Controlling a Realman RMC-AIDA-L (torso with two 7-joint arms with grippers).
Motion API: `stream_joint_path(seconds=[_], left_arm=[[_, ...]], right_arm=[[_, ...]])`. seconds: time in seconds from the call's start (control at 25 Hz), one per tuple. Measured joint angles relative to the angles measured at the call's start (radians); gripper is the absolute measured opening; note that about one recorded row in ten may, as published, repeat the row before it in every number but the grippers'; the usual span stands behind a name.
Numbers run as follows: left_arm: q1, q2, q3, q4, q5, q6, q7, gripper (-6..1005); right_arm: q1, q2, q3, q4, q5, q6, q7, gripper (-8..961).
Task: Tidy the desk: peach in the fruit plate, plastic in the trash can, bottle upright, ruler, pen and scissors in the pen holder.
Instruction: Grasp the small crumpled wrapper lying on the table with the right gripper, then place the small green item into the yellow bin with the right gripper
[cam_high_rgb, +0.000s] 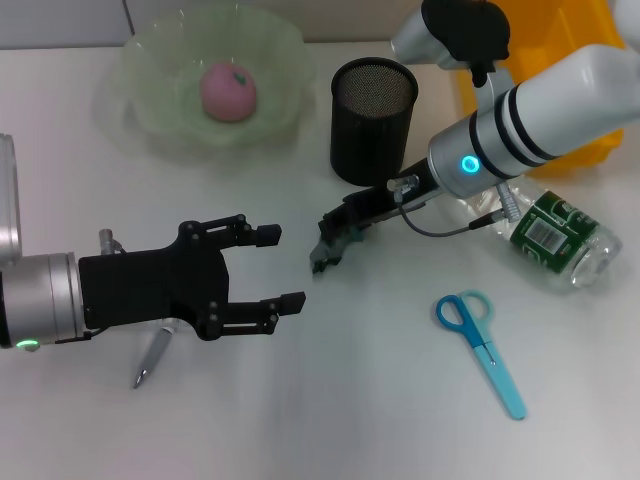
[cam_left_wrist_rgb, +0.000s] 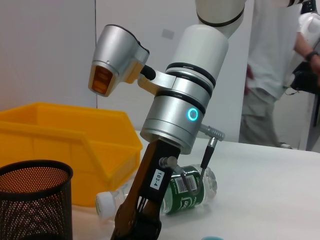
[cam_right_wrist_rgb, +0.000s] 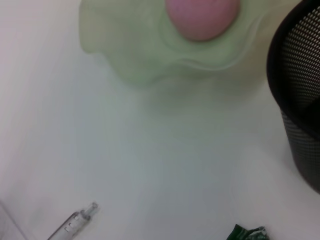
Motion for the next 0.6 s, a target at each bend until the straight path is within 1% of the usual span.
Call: stream_joint_path(seconds=[0.16,0.36,0.52,0.6], left_arm=[[0.0,0.0,0.0,0.0,0.0,0.0,0.0,799],[0.001,0.0,-0.002,0.0,0.0,0.0,0.0,799],[0.001,0.0,-0.005,0.0,0.0,0.0,0.0,799],[0.001,-0.001,-0.007,0.0,0.0,0.0,0.0,799]], right_arm=[[-0.006,0.0,-0.029,0.001,0.052,0.003,-0.038,560],[-0.012,0.0,-0.03,-0.001,0.073,0.003,-0.063,440],[-0.023,0.0,-0.031,-0.014,0.074,-0.003,-0.067,261],[-0.057,-0.003,-0.031,-0.059,0.074,-0.013,-0.071,184]])
